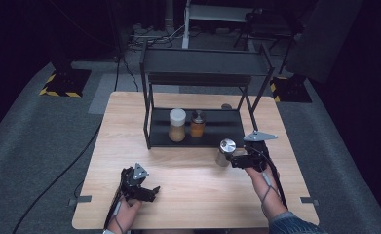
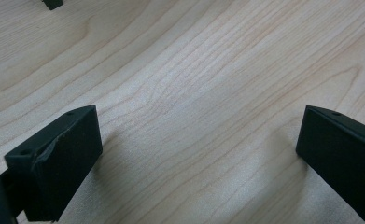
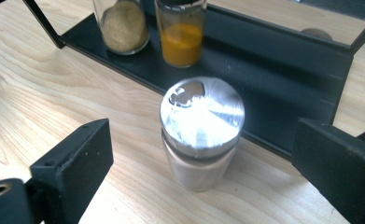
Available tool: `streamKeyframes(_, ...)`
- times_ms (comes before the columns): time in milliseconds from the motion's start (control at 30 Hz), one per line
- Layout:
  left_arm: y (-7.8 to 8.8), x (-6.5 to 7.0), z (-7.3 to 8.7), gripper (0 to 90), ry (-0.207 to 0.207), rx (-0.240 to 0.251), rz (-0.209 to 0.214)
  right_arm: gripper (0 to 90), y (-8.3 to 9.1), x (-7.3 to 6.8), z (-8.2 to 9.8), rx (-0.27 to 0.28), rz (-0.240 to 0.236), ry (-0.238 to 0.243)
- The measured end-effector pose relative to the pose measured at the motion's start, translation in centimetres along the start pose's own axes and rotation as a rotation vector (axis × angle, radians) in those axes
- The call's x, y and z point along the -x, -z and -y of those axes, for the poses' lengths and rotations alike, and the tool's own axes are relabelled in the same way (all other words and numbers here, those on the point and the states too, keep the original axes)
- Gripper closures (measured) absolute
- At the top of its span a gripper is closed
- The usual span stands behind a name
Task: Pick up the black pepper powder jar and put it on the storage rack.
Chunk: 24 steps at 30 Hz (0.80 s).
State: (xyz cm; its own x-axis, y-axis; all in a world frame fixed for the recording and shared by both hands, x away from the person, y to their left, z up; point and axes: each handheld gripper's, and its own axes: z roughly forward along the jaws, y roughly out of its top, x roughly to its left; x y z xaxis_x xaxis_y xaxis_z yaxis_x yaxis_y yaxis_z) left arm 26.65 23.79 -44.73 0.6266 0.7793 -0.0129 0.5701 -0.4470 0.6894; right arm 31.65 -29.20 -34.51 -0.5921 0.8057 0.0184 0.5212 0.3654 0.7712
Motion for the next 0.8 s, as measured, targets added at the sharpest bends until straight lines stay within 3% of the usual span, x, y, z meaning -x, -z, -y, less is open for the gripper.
streamKeyframes(467, 0.0, 0.0, 0.0, 0.0, -0.001, 0.000, 0.000, 5.1, -2.0, 0.4, 1.6, -0.030, 0.008, -0.018)
streamKeyframes(800, 0.0, 0.0, 0.0, 0.0, -0.001, -0.001, 0.000, 8.3, -3.7, 0.0, 1.6, -0.050, 0.028, -0.012)
